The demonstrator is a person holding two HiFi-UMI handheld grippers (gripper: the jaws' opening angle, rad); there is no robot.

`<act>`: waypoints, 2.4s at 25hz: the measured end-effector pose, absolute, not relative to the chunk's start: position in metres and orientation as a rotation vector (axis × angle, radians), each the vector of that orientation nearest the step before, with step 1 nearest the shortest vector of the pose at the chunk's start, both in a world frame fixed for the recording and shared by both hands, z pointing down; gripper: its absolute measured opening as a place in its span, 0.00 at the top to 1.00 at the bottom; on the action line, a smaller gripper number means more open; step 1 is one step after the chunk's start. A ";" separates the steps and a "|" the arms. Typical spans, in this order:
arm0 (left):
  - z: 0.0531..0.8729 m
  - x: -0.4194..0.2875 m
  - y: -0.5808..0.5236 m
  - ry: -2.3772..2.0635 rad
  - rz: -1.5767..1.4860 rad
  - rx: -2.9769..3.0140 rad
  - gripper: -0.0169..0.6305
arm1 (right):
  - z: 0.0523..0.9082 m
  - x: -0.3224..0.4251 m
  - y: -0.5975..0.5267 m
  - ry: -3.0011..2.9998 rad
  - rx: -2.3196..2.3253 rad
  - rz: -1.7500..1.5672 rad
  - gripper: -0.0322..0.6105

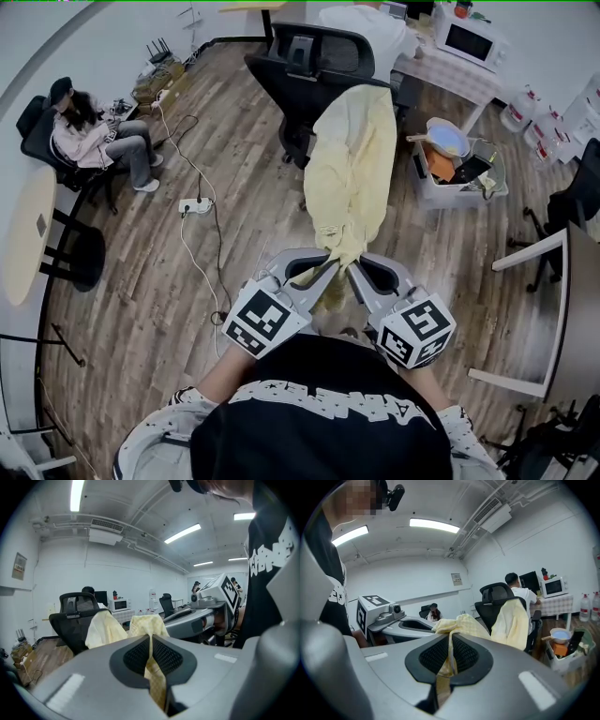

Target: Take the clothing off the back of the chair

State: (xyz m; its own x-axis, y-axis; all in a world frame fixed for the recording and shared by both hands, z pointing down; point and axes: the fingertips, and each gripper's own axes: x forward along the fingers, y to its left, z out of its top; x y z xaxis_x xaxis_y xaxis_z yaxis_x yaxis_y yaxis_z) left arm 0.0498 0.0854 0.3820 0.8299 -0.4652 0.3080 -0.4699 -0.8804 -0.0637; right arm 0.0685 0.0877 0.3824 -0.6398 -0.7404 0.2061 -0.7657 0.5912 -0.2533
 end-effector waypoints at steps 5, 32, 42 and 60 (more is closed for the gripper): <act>0.392 0.053 0.083 -0.742 0.537 2.980 0.95 | 0.397 0.082 0.083 -2.686 1.353 0.570 0.90; 0.392 0.066 0.048 -0.705 0.510 2.987 0.95 | 0.388 0.106 0.051 -2.667 1.465 0.547 0.90; 0.396 0.070 0.040 -0.671 0.509 2.982 0.95 | 0.394 0.114 0.044 -2.637 1.490 0.585 0.90; 0.394 0.069 0.022 -0.666 0.508 2.986 0.95 | 0.390 0.116 0.025 -2.632 1.511 0.557 0.90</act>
